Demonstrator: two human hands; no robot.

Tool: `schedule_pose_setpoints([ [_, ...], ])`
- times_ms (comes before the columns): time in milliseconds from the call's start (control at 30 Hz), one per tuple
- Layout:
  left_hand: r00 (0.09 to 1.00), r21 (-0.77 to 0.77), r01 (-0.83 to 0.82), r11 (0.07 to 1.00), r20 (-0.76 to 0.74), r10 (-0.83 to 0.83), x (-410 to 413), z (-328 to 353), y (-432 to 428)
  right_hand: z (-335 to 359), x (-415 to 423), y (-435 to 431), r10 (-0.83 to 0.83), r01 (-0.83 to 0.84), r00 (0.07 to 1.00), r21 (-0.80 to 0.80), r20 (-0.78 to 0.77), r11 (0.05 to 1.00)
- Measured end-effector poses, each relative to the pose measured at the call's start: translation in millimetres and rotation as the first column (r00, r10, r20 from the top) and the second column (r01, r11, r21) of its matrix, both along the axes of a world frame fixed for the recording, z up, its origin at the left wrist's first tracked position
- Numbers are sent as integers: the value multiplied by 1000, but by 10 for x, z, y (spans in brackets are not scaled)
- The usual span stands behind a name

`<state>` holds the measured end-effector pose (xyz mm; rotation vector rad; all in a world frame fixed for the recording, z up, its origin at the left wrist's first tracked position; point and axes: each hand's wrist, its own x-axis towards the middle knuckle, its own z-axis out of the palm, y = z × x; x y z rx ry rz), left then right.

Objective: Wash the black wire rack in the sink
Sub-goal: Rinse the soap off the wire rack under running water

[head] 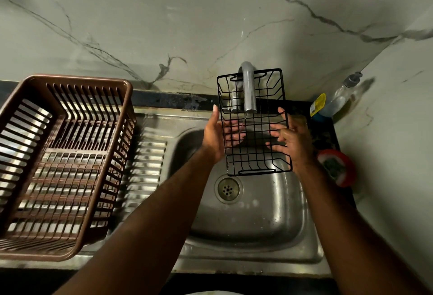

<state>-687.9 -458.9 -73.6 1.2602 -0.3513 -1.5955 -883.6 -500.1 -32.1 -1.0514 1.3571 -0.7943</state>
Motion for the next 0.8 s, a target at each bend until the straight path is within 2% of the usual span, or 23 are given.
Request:
schedule_pose_setpoints([
  [100, 999, -17, 47, 999, -4, -48, -9, -20, 42, 3, 2, 19, -13, 13, 1000, 15, 4, 1000],
  [200, 996, 30, 83, 996, -35, -82, -41, -86, 124, -31, -41, 34, -12, 12, 1000, 1, -21, 1000],
  [333, 994, 79, 88, 993, -75, -82, -109, -93, 140, -39, -49, 75, -35, 35, 999, -23, 4, 999],
  [433, 998, 99, 57, 993, -33, -54, -120, -90, 83, -63, -43, 87, -75, 76, 997, -35, 34, 996],
  [533, 1000, 74, 28, 997, -2, -28, -123, -112, 9, -68, -45, 122, -106, 108, 994, -75, 27, 991],
  [667, 999, -4, -7, 1000, -51, 7, -144, -185, -28, -15, -44, 228, -159, 149, 987, -197, -37, 969],
  [800, 998, -60, 22, 998, -52, -26, -170, -211, -8, 47, -41, 326, -195, 184, 981, -230, -24, 956],
])
